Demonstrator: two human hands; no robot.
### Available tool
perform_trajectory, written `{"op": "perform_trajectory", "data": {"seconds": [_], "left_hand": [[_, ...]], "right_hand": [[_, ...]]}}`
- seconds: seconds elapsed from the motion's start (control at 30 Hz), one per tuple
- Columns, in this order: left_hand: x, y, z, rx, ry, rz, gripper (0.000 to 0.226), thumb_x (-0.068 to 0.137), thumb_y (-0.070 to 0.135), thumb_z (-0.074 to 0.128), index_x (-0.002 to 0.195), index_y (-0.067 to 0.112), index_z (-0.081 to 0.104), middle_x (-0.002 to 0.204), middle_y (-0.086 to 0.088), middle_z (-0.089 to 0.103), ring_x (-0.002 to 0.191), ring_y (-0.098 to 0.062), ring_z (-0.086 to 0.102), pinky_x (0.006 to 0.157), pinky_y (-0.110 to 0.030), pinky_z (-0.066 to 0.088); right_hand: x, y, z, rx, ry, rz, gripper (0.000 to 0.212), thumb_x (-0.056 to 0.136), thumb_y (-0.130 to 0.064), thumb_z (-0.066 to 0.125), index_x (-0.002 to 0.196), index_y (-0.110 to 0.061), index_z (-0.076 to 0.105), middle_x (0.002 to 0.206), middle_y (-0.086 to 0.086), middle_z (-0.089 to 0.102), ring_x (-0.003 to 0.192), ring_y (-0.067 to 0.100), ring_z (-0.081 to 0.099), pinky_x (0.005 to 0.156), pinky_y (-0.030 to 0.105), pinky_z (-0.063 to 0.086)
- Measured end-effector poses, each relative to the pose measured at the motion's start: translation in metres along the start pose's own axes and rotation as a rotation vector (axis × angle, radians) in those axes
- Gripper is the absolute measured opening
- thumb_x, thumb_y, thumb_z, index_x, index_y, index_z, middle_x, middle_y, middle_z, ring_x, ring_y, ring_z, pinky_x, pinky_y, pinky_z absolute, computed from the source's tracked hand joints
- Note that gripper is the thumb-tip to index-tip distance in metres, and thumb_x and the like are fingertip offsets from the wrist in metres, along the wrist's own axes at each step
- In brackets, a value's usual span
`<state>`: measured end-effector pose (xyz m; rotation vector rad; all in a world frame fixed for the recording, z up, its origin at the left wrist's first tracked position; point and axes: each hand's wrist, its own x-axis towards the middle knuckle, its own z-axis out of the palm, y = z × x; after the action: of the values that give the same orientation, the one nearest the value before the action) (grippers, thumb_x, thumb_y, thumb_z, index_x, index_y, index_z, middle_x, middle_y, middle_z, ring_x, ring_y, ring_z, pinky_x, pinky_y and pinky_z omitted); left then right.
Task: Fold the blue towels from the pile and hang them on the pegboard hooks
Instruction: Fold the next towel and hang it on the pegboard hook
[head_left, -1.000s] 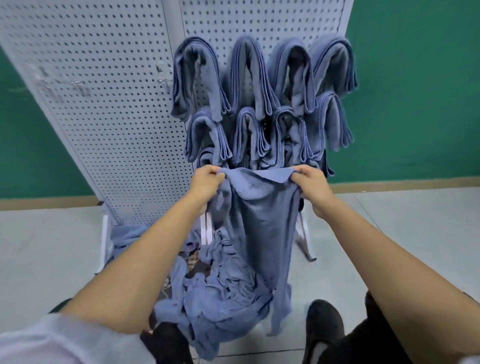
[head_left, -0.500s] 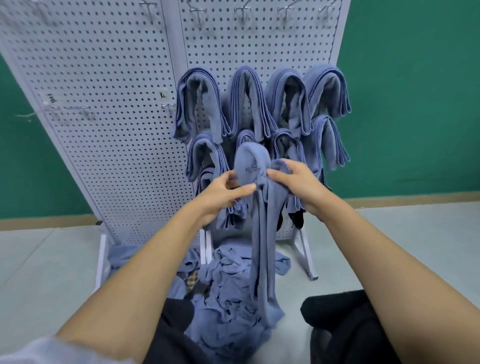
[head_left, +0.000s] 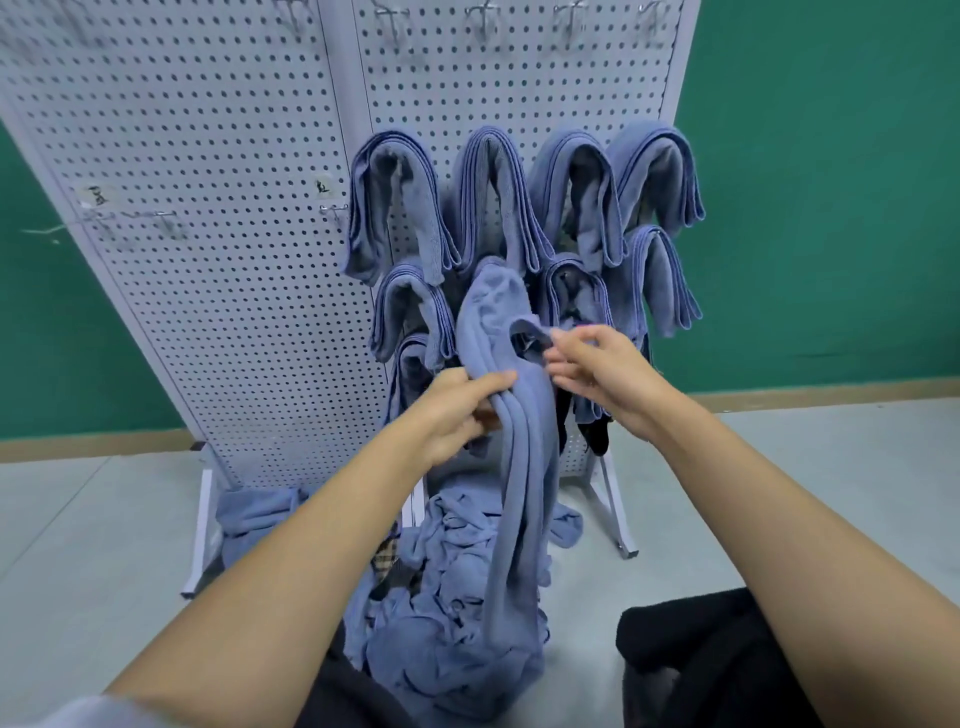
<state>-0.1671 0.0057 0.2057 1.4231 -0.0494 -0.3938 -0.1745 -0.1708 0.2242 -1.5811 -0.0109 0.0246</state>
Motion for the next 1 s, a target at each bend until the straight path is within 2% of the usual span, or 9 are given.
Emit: {"op": "perform_trajectory", "data": {"seconds": [0.07,0.13,0.27,0.33,0.4,0.5,0.63,0.87,1.0], "left_hand": [[0.0,0.007,-0.002,-0.161,0.068,0.024,0.015,0.092,0.012,0.061,0.078,0.008,0.056,0.048,0.004,0.052,0.044,-0.007,0.046,0.054,-0.022,0.049],[-0.002,0.01,-0.003,-0.267,0.095,0.058,0.015,0.093,0.013,0.059,0.079,0.007,0.057,0.049,0.004,0.053,0.042,-0.005,0.046,0.049,-0.018,0.048],[-0.009,0.012,-0.003,-0.374,0.023,0.091,0.012,0.092,0.008,0.06,0.099,-0.001,0.062,0.087,-0.011,0.07,0.077,-0.014,0.069,0.071,-0.022,0.057],[-0.012,0.009,-0.002,-0.251,-0.023,0.088,0.008,0.09,0.005,0.06,0.097,0.002,0.063,0.078,-0.005,0.068,0.074,-0.014,0.064,0.074,-0.019,0.054],[-0.018,0.007,-0.001,-0.043,-0.028,0.092,0.008,0.089,0.003,0.062,0.094,0.008,0.065,0.069,0.003,0.064,0.065,-0.009,0.055,0.064,-0.014,0.047],[-0.023,0.001,-0.004,0.125,-0.01,0.068,0.025,0.084,0.003,0.069,0.107,0.013,0.066,0.09,0.003,0.07,0.072,-0.002,0.062,0.06,-0.014,0.047],[-0.025,-0.006,-0.011,0.233,0.057,0.026,0.016,0.08,0.007,0.074,0.095,0.01,0.071,0.088,-0.005,0.07,0.078,-0.013,0.063,0.068,-0.02,0.055],[-0.024,-0.009,-0.01,0.158,0.097,0.103,0.005,0.084,0.014,0.073,0.087,0.013,0.068,0.071,0.006,0.062,0.064,-0.004,0.058,0.067,-0.02,0.05],[-0.024,-0.009,-0.007,0.158,0.115,0.13,0.003,0.087,0.016,0.069,0.09,0.015,0.07,0.069,0.009,0.062,0.065,-0.003,0.055,0.066,-0.018,0.049]], "right_hand": [[-0.01,0.005,0.0,-0.132,-0.091,0.043,0.02,0.094,-0.032,0.058,0.091,-0.012,0.058,0.09,0.008,0.062,0.085,0.017,0.06,0.094,0.034,0.05],[-0.017,0.012,0.002,-0.227,-0.188,0.082,0.021,0.091,-0.036,0.062,0.093,-0.015,0.06,0.098,0.012,0.065,0.096,0.023,0.064,0.091,0.032,0.051],[-0.024,0.022,0.011,-0.229,-0.215,0.076,0.022,0.089,-0.026,0.066,0.101,-0.008,0.06,0.094,0.013,0.063,0.087,0.018,0.059,0.081,0.025,0.053],[-0.026,0.024,0.014,-0.165,-0.164,0.069,0.013,0.092,-0.017,0.062,0.09,-0.006,0.056,0.08,0.012,0.053,0.08,0.019,0.053,0.075,0.025,0.056],[-0.026,0.024,0.016,-0.087,-0.127,0.081,0.021,0.094,-0.013,0.058,0.076,-0.013,0.048,0.076,0.009,0.046,0.074,0.019,0.05,0.069,0.025,0.057],[-0.023,0.025,0.017,0.007,-0.073,0.078,0.03,0.096,-0.012,0.054,0.069,-0.019,0.043,0.066,0.002,0.04,0.059,0.013,0.041,0.062,0.024,0.049],[-0.021,0.022,0.016,0.097,-0.022,0.052,0.026,0.098,-0.012,0.05,0.072,-0.017,0.049,0.055,-0.009,0.056,0.05,0.004,0.055,0.066,0.027,0.049],[-0.019,0.025,0.02,0.044,-0.073,0.045,0.02,0.097,-0.024,0.054,0.092,-0.011,0.068,0.087,0.004,0.07,0.087,0.019,0.061,0.084,0.034,0.046],[-0.021,0.026,0.024,-0.055,-0.029,0.025,0.022,0.093,-0.024,0.061,0.078,-0.012,0.07,0.081,0.011,0.058,0.079,0.023,0.047,0.075,0.037,0.037]]}}
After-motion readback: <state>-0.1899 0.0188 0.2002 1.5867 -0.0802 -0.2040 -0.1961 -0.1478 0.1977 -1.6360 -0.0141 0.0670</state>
